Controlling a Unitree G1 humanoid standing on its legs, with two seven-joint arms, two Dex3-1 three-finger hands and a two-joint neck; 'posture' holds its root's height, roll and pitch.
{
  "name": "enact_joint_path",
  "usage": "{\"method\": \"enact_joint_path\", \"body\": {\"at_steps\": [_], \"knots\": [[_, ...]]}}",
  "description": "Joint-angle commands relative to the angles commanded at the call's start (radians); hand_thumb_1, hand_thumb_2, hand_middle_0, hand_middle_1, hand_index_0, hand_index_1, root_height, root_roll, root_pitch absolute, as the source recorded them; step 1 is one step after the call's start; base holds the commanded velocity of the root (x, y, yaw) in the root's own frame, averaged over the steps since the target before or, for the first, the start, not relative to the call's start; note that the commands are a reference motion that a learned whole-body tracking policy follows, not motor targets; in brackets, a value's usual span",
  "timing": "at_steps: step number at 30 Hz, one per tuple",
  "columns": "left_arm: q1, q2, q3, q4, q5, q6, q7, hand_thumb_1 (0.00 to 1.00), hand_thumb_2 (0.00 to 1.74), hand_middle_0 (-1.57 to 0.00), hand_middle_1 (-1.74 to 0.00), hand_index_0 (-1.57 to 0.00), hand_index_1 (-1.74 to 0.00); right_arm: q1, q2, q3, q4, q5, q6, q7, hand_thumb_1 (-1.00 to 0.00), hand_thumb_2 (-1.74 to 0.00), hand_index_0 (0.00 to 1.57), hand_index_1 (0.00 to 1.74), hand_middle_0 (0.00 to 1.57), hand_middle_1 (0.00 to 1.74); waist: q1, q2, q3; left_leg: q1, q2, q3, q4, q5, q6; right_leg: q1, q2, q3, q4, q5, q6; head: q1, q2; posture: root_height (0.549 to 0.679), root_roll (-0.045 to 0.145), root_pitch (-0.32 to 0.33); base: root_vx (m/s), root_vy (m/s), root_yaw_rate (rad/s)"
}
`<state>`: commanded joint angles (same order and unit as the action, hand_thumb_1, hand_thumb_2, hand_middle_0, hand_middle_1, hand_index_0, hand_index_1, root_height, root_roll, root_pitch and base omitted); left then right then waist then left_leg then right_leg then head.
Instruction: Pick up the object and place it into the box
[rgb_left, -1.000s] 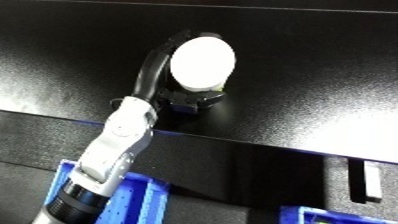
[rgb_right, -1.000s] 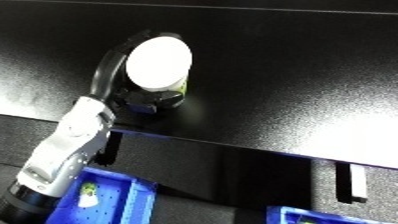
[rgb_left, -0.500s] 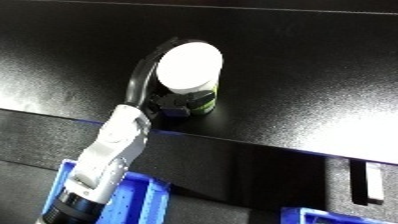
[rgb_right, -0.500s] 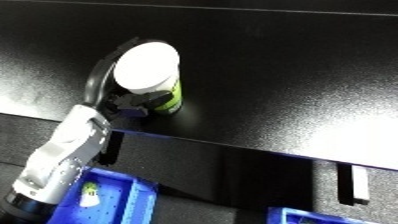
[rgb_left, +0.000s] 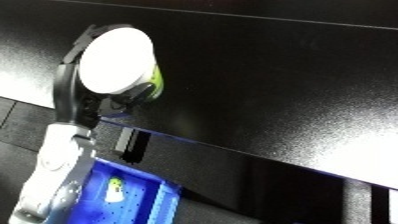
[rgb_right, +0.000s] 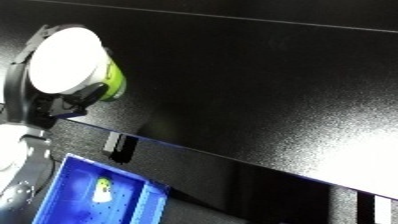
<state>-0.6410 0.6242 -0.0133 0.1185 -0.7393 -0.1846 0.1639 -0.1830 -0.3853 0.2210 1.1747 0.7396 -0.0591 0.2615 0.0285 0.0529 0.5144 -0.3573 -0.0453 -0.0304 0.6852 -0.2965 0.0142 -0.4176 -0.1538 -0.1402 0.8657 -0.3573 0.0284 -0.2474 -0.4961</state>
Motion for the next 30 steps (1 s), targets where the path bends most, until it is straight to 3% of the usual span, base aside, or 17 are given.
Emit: {"method": "enact_joint_path", "body": {"at_steps": [9,15,18,23,30], "knots": [[0.180,0.050,0.187,0.142,0.034,-0.177,0.172,0.90,1.57,-1.41,-1.57,-1.41,-1.57,0.018,-0.008,-0.025,0.003,0.007,-0.008,-0.006,0.00,0.00,0.00,0.00,0.00,0.00,0.031,0.012,-0.001,0.004,-0.006,-0.009,-0.011,0.016,-0.0101,0.017,-0.0051,-0.016,0.002,-0.019,-0.0149,-0.055,-0.014,0.628,0.071,-0.054,-0.033,0.001,0.069],[0.293,0.028,0.230,0.371,0.021,-0.271,0.267,0.90,1.57,-1.41,-1.57,-1.41,-1.57,0.011,-0.011,-0.020,0.001,0.016,0.008,-0.024,0.00,0.00,0.00,0.00,0.00,0.00,0.039,0.009,0.000,0.007,-0.006,-0.014,-0.008,0.023,-0.0133,0.038,0.0013,-0.020,-0.008,-0.030,-0.0238,-0.198,-0.130,0.630,0.075,-0.059,-0.021,0.015,0.027],[0.322,0.019,0.235,0.487,-0.039,-0.284,0.295,0.90,1.57,-1.41,-1.57,-1.41,-1.57,0.004,-0.010,-0.013,0.005,0.021,0.014,-0.029,0.00,0.00,0.00,0.00,0.00,0.00,0.041,0.002,0.001,0.009,-0.002,-0.016,-0.002,0.023,-0.0109,0.053,0.0046,-0.024,-0.008,-0.038,-0.0272,-0.310,-0.167,0.630,0.073,-0.065,0.010,0.010,0.031],[0.307,0.010,0.251,0.667,-0.203,-0.264,0.295,0.90,1.57,-1.41,-1.57,-1.41,-1.57,-0.008,0.000,0.007,0.009,0.011,0.020,-0.038,0.00,0.00,0.00,0.00,0.00,0.00,0.041,-0.019,-0.001,0.008,0.006,-0.017,0.007,0.022,-0.0027,0.072,0.0135,-0.030,-0.011,-0.048,-0.0291,-0.461,-0.175,0.630,0.064,-0.071,0.013,0.010,0.026],[0.285,-0.012,0.272,0.854,-0.388,-0.224,0.218,0.90,1.57,-1.41,-1.57,-1.41,-1.57,-0.012,0.015,0.030,0.014,-0.002,0.031,-0.042,0.00,0.00,0.00,0.00,0.00,0.00,0.039,-0.051,-0.002,0.007,0.013,-0.023,-0.011,0.034,0.0027,0.090,0.0299,-0.037,-0.023,-0.055,-0.0306,-0.589,-0.190,0.630,0.052,-0.072,0.009,0.007,0.043]]}}
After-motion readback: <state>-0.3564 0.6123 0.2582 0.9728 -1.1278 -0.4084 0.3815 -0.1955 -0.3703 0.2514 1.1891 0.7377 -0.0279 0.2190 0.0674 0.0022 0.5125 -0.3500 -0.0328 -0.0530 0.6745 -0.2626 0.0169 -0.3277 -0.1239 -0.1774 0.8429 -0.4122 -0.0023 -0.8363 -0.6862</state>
